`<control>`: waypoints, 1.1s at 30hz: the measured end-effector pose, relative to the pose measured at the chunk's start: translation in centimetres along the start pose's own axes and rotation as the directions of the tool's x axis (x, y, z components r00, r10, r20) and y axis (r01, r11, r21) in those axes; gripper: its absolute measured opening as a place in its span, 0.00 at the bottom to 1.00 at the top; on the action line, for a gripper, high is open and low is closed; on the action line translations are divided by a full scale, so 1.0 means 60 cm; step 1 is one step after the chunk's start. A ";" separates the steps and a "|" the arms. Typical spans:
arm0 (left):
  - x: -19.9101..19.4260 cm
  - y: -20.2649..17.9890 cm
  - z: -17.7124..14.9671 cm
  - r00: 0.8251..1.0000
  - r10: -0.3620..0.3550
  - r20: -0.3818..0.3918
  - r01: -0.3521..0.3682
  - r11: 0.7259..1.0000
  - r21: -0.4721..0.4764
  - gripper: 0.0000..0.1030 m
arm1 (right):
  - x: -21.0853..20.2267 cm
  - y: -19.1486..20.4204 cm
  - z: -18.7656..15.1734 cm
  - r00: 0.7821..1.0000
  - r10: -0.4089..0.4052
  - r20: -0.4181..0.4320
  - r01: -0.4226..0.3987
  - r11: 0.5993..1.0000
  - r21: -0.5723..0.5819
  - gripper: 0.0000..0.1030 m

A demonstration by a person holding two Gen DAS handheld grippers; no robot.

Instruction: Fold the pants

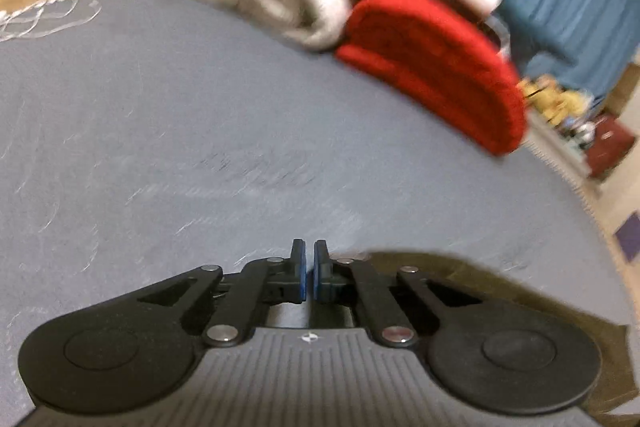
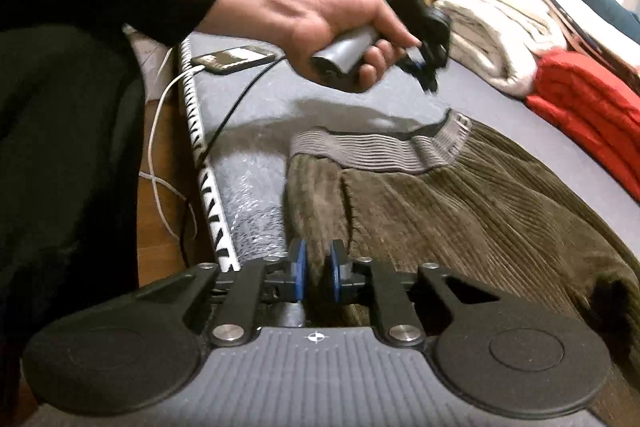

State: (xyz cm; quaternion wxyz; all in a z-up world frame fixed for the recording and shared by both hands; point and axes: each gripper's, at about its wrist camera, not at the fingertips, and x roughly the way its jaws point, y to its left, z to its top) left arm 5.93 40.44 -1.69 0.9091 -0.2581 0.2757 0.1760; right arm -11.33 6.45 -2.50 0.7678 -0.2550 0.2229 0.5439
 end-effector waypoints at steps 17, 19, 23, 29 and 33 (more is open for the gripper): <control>0.151 -0.126 -0.014 0.995 -0.072 -0.064 0.089 0.943 0.320 0.46 | -0.118 -0.223 -0.081 0.945 -0.309 -0.103 0.298 0.688 0.662 0.64; 0.172 -0.118 -0.018 0.992 -0.078 -0.101 0.106 0.945 0.310 0.49 | -0.119 -0.243 -0.105 0.929 -0.326 -0.177 0.354 0.637 0.684 0.65; 0.194 -0.130 -0.025 0.987 -0.097 -0.127 0.138 0.921 0.365 0.76 | -0.116 -0.266 -0.150 0.871 -0.351 -0.344 0.491 0.580 0.650 0.65; 0.223 -0.153 -0.050 0.987 -0.047 -0.155 0.117 0.868 0.482 0.47 | -0.114 -0.271 -0.178 0.859 -0.328 -0.393 0.512 0.574 0.639 0.65; 0.206 -0.170 -0.053 0.985 -0.057 -0.160 0.137 0.825 0.548 0.09 | -0.121 -0.272 -0.182 0.867 -0.314 -0.387 0.498 0.566 0.657 0.65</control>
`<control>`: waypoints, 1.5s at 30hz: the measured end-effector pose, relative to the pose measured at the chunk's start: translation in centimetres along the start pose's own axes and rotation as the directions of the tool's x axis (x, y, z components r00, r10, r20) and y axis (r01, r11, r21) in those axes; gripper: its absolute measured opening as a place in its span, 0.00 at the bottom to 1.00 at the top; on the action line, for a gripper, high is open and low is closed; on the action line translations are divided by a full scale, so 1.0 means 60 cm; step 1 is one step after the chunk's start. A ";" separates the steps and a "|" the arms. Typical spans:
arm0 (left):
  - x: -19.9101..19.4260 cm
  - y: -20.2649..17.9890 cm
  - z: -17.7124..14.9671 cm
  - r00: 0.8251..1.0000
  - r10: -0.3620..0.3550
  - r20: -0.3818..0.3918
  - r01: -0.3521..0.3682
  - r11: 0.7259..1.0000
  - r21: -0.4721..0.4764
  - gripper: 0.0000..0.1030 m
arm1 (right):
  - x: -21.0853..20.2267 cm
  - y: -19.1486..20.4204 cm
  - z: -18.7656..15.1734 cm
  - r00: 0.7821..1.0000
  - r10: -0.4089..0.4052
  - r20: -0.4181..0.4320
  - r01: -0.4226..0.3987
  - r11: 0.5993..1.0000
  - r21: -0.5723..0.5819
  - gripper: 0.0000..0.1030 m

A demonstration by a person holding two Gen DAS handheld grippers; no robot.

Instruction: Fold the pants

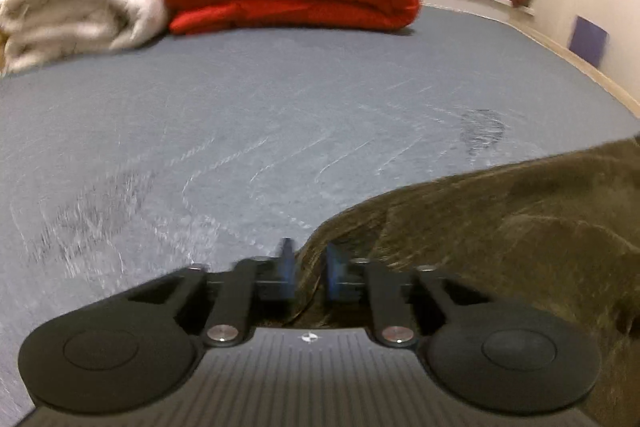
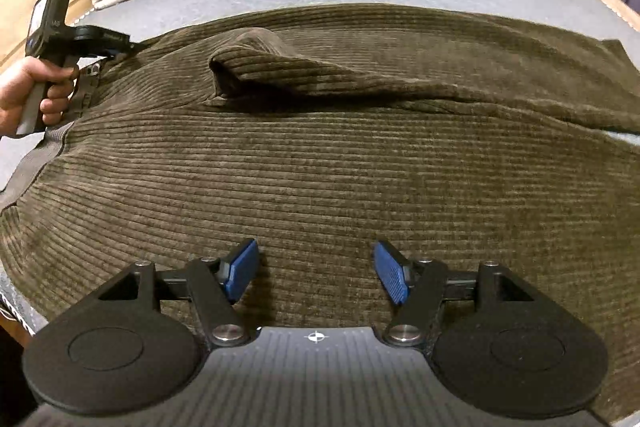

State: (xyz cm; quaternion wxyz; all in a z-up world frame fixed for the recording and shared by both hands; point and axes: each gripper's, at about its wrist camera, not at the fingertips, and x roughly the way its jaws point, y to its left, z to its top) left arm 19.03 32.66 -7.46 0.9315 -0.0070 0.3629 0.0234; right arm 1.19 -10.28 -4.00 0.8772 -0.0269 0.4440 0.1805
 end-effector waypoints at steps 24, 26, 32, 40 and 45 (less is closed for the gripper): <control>-0.429 -0.183 -0.265 0.982 -0.122 -0.143 0.182 0.812 0.554 0.08 | -0.193 -0.257 0.059 0.895 -0.379 0.235 0.046 0.602 0.797 0.63; -0.442 -0.194 -0.239 0.984 -0.159 -0.074 0.174 0.822 0.542 0.10 | -0.208 -0.287 0.069 0.889 -0.388 0.242 0.031 0.580 0.814 0.63; -0.442 -0.272 -0.125 0.958 -0.283 0.055 0.219 0.838 0.500 0.13 | -0.211 -0.346 0.120 0.889 -0.353 0.293 0.015 0.661 0.750 0.63; -0.271 -0.405 -0.135 0.907 -0.393 -0.155 0.421 0.811 0.407 0.13 | -0.088 -0.397 0.147 0.951 -0.128 0.281 -0.094 0.746 0.659 0.42; -0.200 -0.438 -0.123 0.852 -0.456 -0.257 0.521 0.782 0.343 0.13 | -0.025 -0.404 0.191 0.960 -0.095 0.264 -0.091 0.785 0.613 0.42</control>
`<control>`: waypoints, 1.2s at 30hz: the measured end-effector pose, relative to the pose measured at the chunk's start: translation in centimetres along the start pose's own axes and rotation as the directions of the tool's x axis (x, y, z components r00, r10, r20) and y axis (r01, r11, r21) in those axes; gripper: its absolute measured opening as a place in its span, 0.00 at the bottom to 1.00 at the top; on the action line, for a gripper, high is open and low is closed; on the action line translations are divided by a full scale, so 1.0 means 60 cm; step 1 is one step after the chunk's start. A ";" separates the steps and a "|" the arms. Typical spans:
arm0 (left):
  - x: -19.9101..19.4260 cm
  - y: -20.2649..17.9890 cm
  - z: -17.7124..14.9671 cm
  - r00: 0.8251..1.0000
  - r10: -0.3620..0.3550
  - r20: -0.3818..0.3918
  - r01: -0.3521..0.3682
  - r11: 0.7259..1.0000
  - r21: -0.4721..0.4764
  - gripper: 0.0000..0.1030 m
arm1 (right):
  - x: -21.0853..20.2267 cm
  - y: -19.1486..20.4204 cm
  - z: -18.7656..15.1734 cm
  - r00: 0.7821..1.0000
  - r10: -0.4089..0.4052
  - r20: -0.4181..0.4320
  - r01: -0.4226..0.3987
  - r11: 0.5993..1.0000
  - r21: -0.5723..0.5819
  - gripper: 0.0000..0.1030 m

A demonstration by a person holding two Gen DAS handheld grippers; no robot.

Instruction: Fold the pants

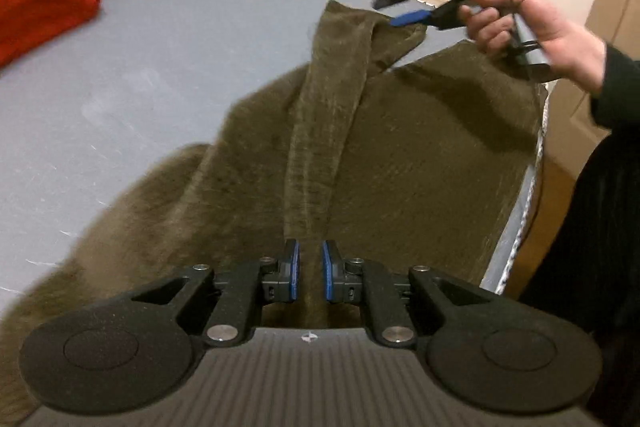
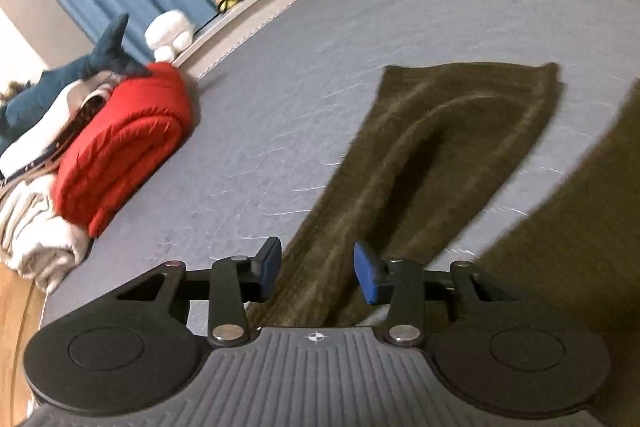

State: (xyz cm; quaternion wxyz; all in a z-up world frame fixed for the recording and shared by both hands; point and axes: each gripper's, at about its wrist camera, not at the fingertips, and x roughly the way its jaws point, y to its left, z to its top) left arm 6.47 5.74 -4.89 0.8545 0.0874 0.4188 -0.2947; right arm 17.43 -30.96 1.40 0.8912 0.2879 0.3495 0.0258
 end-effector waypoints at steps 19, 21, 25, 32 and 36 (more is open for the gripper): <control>0.046 0.006 -0.008 0.996 -0.016 -0.090 0.021 0.999 0.050 0.20 | 0.221 0.092 -0.020 0.950 -0.311 -0.034 0.279 0.890 -0.362 0.21; 0.046 0.006 -0.009 0.996 -0.006 -0.085 0.010 0.999 0.050 0.12 | 0.204 0.083 -0.015 0.958 -0.286 -0.038 0.260 0.914 -0.310 0.12; 0.033 0.011 -0.011 0.998 0.006 -0.065 -0.003 0.999 0.037 0.00 | 0.132 0.052 0.017 0.979 -0.205 -0.005 0.202 0.965 -0.166 0.10; -0.037 -0.031 -0.031 0.994 -0.110 0.003 0.108 0.979 0.172 0.00 | -0.104 -0.001 0.026 0.992 -0.098 0.075 0.106 0.986 -0.126 0.08; -0.075 -0.069 -0.054 0.982 -0.187 -0.017 0.183 0.933 0.309 0.00 | -0.216 -0.086 -0.022 0.985 -0.173 -0.009 0.171 0.982 -0.075 0.07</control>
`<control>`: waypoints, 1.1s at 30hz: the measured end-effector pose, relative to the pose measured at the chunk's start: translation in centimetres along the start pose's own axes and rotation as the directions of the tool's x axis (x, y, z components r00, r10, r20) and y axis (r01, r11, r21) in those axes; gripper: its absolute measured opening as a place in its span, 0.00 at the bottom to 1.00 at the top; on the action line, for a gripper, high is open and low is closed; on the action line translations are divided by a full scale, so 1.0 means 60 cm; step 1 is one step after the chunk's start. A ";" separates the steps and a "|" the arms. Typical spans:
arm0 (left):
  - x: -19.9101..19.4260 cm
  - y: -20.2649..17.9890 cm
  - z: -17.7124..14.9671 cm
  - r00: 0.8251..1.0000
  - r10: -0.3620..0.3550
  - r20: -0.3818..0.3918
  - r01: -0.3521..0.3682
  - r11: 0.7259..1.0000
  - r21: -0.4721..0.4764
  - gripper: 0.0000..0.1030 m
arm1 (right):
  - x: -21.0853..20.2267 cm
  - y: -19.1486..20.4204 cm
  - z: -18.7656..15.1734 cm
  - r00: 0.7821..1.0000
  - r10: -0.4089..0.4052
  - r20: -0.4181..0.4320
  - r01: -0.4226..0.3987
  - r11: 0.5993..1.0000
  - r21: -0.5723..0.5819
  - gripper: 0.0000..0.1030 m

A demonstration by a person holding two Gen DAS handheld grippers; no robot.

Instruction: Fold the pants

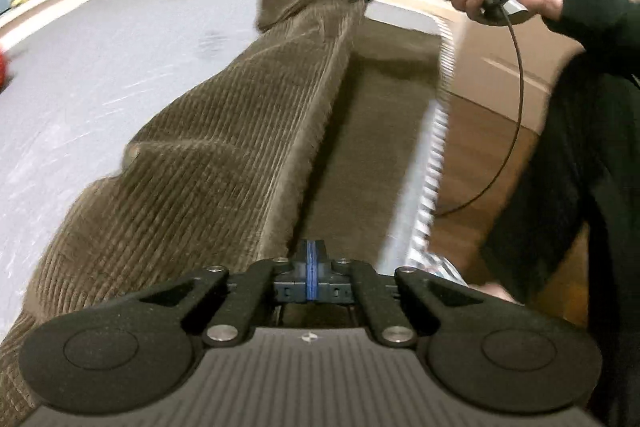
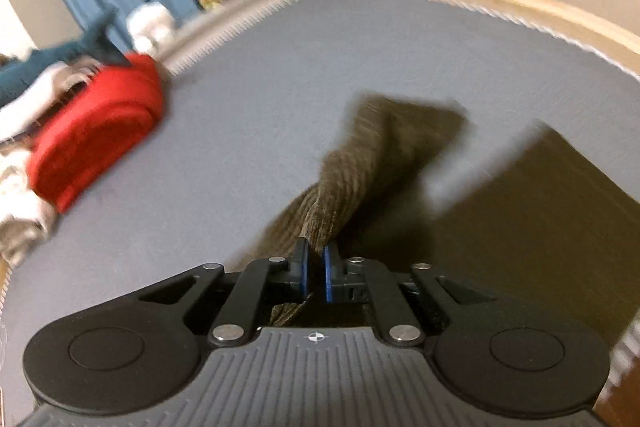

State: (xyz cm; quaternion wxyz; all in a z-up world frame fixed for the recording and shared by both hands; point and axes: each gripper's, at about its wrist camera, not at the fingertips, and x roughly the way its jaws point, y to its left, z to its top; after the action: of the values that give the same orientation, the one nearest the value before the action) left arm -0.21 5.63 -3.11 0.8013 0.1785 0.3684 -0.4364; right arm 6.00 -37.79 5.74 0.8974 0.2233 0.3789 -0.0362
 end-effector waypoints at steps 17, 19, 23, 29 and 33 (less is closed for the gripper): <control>-0.045 0.085 -0.001 0.992 0.012 0.123 0.019 0.969 -0.247 0.04 | 0.087 -0.059 0.049 0.990 -0.127 0.069 0.140 0.963 -0.232 0.53; -0.025 0.069 -0.009 0.998 0.001 0.067 0.012 0.980 -0.199 0.08 | 0.124 -0.063 0.048 0.982 -0.180 0.055 0.188 0.950 -0.251 0.56; 0.025 0.044 -0.021 0.999 -0.023 -0.026 0.020 0.993 -0.120 0.30 | 0.178 -0.062 0.041 0.963 -0.267 0.037 0.265 0.912 -0.312 0.60; 0.078 0.028 -0.038 0.988 0.060 -0.141 -0.063 0.998 -0.016 0.38 | 0.209 -0.088 0.045 0.953 -0.303 0.014 0.292 0.904 -0.314 0.41; 0.086 0.043 -0.031 0.987 0.084 -0.137 -0.087 0.996 -0.019 0.08 | 0.165 -0.119 0.076 0.965 -0.256 0.063 0.263 0.951 -0.164 0.10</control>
State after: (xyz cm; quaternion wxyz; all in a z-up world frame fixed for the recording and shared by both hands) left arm 2.91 5.30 -8.28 0.7943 0.2136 0.4198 -0.3838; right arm 14.38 -45.09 -1.02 0.9082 0.0930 0.3882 -0.1254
